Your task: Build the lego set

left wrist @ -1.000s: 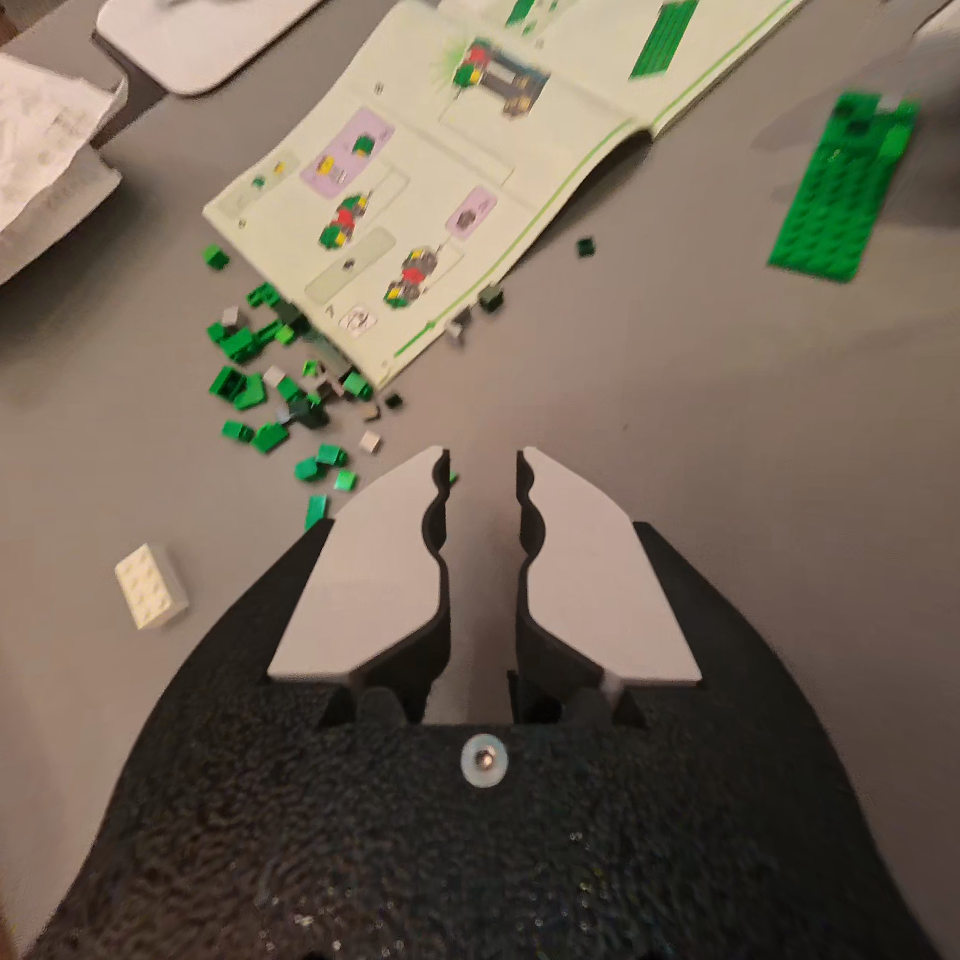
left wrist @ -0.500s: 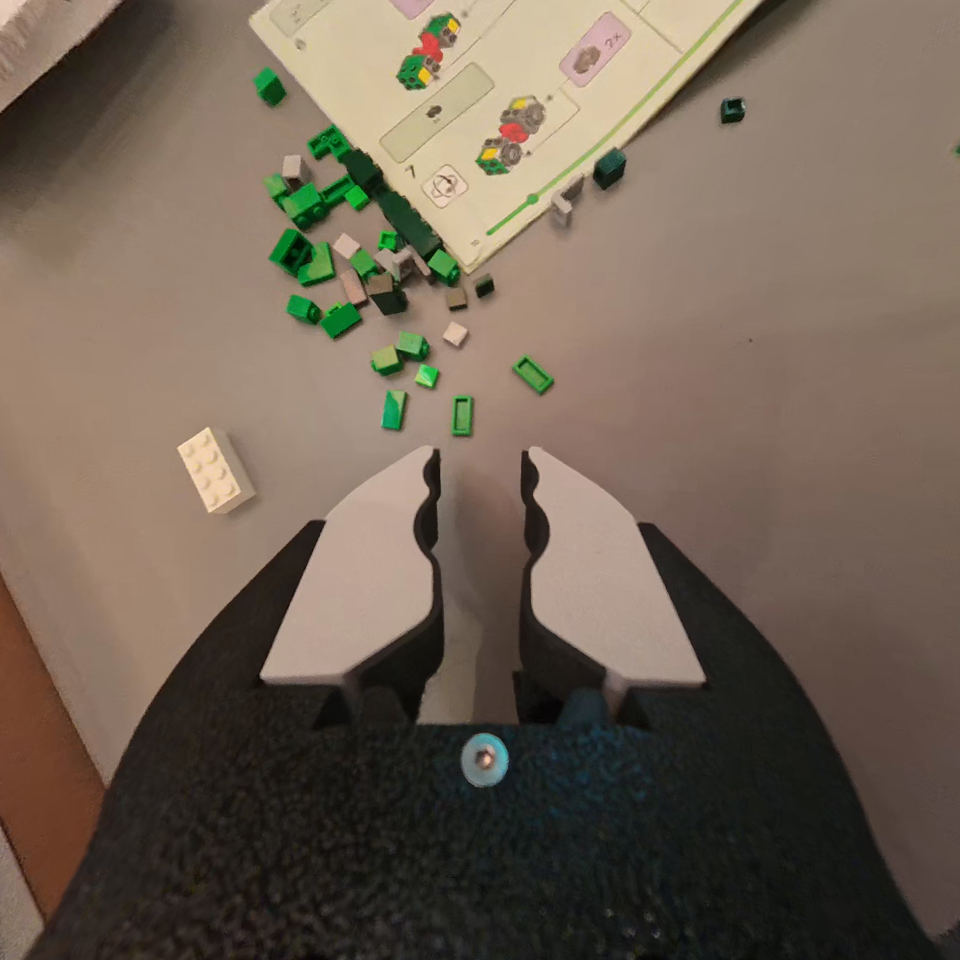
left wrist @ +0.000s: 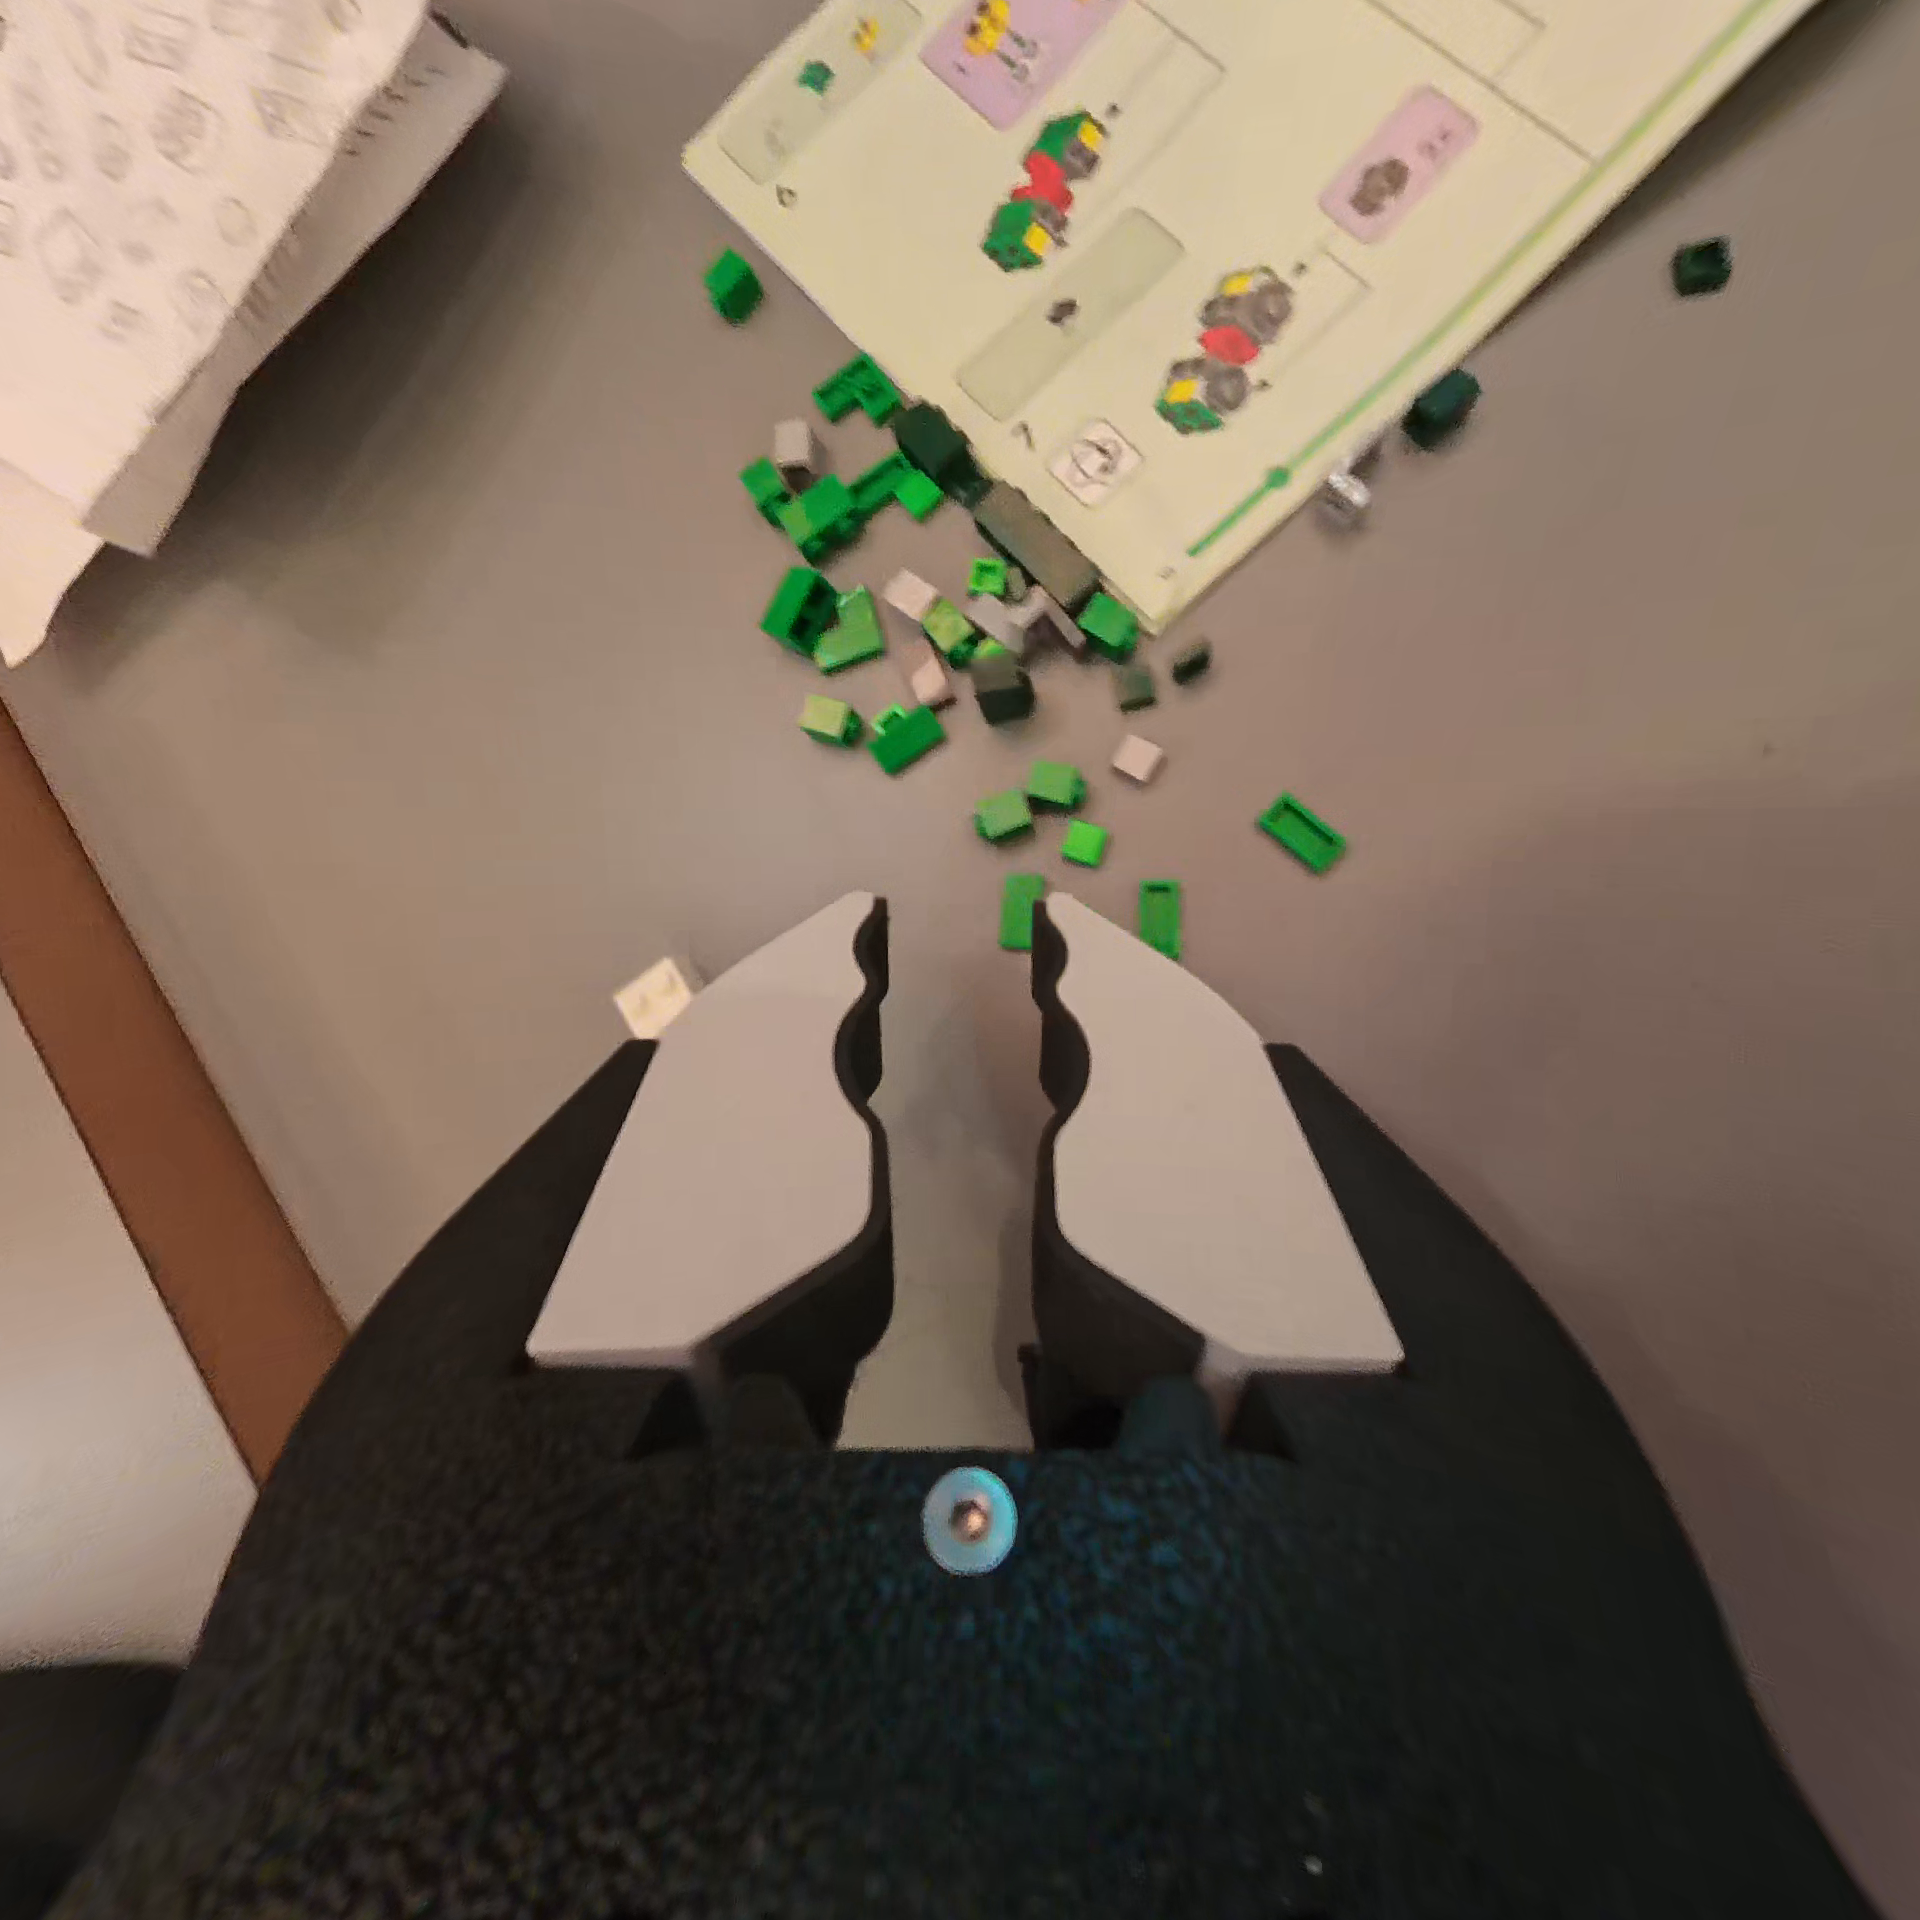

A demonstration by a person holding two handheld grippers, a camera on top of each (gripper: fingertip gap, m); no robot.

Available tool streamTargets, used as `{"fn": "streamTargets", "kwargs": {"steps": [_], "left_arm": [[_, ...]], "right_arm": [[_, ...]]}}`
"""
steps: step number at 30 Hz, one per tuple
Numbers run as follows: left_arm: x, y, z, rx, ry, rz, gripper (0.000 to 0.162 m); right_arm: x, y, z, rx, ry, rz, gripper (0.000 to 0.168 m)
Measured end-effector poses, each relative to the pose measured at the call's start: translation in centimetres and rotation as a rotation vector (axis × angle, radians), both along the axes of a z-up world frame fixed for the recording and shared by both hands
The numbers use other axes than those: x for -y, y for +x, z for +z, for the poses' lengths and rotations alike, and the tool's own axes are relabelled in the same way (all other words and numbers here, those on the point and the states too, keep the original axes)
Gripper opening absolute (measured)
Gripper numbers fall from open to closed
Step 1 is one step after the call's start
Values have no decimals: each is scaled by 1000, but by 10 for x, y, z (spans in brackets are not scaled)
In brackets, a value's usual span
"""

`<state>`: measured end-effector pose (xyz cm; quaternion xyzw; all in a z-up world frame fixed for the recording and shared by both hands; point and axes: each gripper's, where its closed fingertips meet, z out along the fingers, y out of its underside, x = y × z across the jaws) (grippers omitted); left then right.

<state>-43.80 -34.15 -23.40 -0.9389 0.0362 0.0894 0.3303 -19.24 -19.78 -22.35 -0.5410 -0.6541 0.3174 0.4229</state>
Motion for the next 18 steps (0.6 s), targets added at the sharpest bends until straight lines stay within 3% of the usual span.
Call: {"fn": "streamTargets", "kwargs": {"steps": [7, 18], "left_arm": [[-44, -5, 9, 128, 67, -50, 17], [-55, -19, -23, 78, -122, -54, 9]], "right_arm": [[2, -1, -5, 28, 32, 9, 19], [6, -2, -10, 58, 85, 24, 18]]}}
